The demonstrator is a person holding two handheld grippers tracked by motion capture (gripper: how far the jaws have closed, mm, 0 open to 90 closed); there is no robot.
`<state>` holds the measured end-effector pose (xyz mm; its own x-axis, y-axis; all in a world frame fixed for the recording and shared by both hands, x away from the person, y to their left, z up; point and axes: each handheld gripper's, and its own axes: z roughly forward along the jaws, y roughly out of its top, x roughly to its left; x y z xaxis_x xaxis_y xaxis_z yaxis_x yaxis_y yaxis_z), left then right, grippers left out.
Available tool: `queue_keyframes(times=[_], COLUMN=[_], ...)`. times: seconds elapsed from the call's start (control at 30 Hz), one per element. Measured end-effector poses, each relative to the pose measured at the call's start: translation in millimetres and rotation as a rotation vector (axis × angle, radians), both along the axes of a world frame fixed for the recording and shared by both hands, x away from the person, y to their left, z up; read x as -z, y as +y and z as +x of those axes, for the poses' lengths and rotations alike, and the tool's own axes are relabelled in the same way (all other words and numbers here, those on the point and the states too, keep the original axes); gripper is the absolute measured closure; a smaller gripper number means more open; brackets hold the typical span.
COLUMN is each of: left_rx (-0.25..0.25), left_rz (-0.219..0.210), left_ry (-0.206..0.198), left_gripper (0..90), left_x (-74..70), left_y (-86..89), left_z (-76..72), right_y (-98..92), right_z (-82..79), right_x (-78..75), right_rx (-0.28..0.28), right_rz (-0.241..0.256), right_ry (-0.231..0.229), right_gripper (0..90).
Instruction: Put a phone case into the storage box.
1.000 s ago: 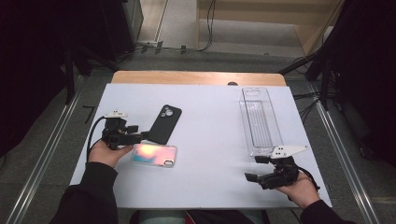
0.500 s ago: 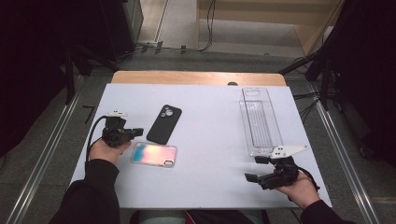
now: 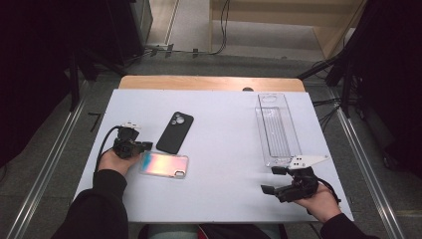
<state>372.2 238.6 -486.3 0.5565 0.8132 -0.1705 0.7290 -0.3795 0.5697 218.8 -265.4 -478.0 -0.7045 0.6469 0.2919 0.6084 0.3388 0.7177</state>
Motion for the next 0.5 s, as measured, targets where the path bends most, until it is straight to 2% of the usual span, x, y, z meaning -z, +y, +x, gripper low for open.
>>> queue_keyframes(times=[0.3,0.5], left_rx=[0.030,0.080], left_rz=[-0.010,-0.013], left_ry=[0.037,0.072], left_gripper=[89.9,89.9], left_x=[-1.0,-2.1], left_y=[2.7,-0.1], left_z=[-11.4,-23.7], right_y=[-0.6,-0.8], right_z=[0.1,0.0], right_x=[-0.2,-0.5], right_rx=[0.003,0.008], right_rz=[-0.001,0.000], right_ry=[0.002,0.003], right_gripper=[14.6,14.6])
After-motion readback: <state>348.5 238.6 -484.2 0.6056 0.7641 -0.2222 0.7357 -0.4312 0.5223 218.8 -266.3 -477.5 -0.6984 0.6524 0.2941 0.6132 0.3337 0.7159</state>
